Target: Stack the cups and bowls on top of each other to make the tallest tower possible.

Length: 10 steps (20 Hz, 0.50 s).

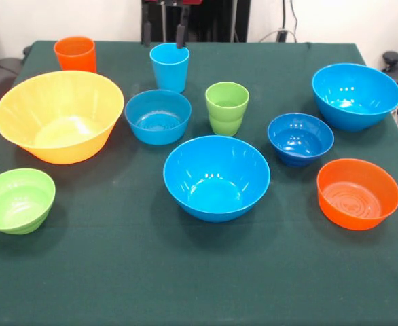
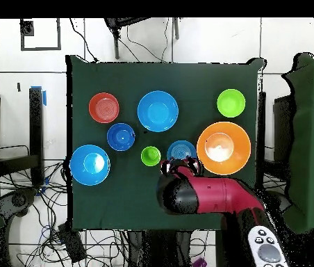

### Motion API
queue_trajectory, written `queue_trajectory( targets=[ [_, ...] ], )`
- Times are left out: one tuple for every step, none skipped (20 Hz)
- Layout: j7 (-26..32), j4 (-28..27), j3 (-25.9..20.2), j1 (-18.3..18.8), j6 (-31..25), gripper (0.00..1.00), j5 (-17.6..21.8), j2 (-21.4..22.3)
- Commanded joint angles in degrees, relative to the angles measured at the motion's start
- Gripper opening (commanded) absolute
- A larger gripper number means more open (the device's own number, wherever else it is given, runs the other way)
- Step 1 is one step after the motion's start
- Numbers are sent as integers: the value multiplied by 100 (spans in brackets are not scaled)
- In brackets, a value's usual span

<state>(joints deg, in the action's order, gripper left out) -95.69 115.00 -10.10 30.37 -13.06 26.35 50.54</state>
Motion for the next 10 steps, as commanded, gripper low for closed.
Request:
queue_trajectory(
  targets=[
    [1145, -263, -1044, 365, -719, 100, 744, -550],
    [1144, -278, -1123, 428, -755, 100, 762, -591],
    [1117, -269, -1164, 438, -764, 100, 801, -601],
    [1119, -292, -1218, 443, -810, 100, 824, -616],
    [1087, -286, -1251, 456, -819, 100, 841, -619],
    [1060, -283, -1288, 482, -841, 100, 844, -618],
    [1036, -278, -1315, 499, -861, 100, 857, -610],
    [1002, -278, -1335, 513, -882, 100, 859, -605],
    [978, -272, -1357, 526, -901, 100, 865, -598],
    [950, -269, -1383, 537, -907, 100, 869, -607]
  ],
)
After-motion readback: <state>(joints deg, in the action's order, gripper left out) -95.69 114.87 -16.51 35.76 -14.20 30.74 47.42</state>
